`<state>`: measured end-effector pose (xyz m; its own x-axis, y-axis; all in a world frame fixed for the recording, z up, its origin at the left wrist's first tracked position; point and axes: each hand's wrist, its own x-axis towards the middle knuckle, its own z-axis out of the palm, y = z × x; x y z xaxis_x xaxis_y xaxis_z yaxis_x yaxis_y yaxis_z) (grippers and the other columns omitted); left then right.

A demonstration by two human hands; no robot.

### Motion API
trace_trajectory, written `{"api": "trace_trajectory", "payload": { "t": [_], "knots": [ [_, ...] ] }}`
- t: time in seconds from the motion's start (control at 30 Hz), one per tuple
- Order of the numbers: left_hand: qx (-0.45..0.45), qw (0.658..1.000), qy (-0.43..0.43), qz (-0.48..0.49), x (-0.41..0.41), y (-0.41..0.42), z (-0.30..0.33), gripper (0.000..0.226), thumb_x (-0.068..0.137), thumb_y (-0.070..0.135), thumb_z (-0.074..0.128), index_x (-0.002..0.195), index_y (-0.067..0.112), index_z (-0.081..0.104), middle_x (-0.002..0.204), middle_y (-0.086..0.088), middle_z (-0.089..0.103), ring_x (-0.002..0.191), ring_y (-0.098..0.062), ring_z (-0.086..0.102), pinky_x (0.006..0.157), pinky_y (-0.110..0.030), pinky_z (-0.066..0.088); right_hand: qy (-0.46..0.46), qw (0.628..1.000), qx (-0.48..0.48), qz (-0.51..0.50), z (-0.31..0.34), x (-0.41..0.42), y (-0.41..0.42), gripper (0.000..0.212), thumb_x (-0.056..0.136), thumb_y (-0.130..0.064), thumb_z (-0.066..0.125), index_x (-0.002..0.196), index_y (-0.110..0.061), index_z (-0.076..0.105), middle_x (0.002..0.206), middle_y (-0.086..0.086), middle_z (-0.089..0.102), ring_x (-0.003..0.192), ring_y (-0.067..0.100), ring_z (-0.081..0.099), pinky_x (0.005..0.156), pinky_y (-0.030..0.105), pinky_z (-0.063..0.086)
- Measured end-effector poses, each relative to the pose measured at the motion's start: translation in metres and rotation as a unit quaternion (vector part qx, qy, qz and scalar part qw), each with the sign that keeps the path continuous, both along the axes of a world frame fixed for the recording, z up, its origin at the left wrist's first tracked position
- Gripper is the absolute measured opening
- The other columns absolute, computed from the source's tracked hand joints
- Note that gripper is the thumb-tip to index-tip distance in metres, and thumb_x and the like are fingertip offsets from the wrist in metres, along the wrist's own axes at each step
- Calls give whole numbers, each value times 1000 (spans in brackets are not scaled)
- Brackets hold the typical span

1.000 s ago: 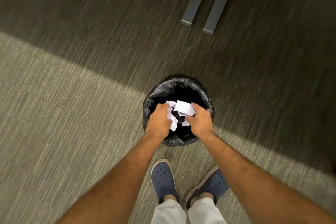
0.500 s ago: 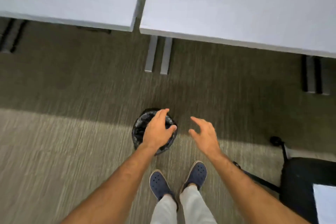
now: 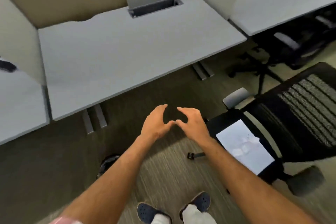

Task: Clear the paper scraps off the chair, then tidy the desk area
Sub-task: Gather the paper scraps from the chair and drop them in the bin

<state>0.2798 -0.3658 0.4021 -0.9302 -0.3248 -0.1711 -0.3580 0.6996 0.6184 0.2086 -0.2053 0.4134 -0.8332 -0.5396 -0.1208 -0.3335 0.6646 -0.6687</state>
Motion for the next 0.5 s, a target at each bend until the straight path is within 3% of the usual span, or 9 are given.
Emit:
{"api": "trace_trajectory", "payload": {
  "t": [0.23, 0.5],
  "knots": [
    [-12, 987, -55, -153, -81, 151, -12, 80, 82, 40, 75, 149, 17, 38, 150, -5, 44, 134, -24, 46, 108, -38, 40, -40, 992, 31, -117, -10, -56, 165, 51, 87, -34, 68, 136, -32, 53, 137, -5, 56, 131, 15, 42, 104, 35, 42],
    [25, 962, -122, -243, -149, 284, -114, 76, 86, 36, 75, 149, 23, 36, 151, 1, 42, 135, -21, 44, 107, -37, 40, -129, 957, 87, -244, -105, -95, 323, 47, 92, -33, 64, 137, -32, 51, 142, -2, 51, 131, 19, 43, 105, 36, 39]
  ]
}}
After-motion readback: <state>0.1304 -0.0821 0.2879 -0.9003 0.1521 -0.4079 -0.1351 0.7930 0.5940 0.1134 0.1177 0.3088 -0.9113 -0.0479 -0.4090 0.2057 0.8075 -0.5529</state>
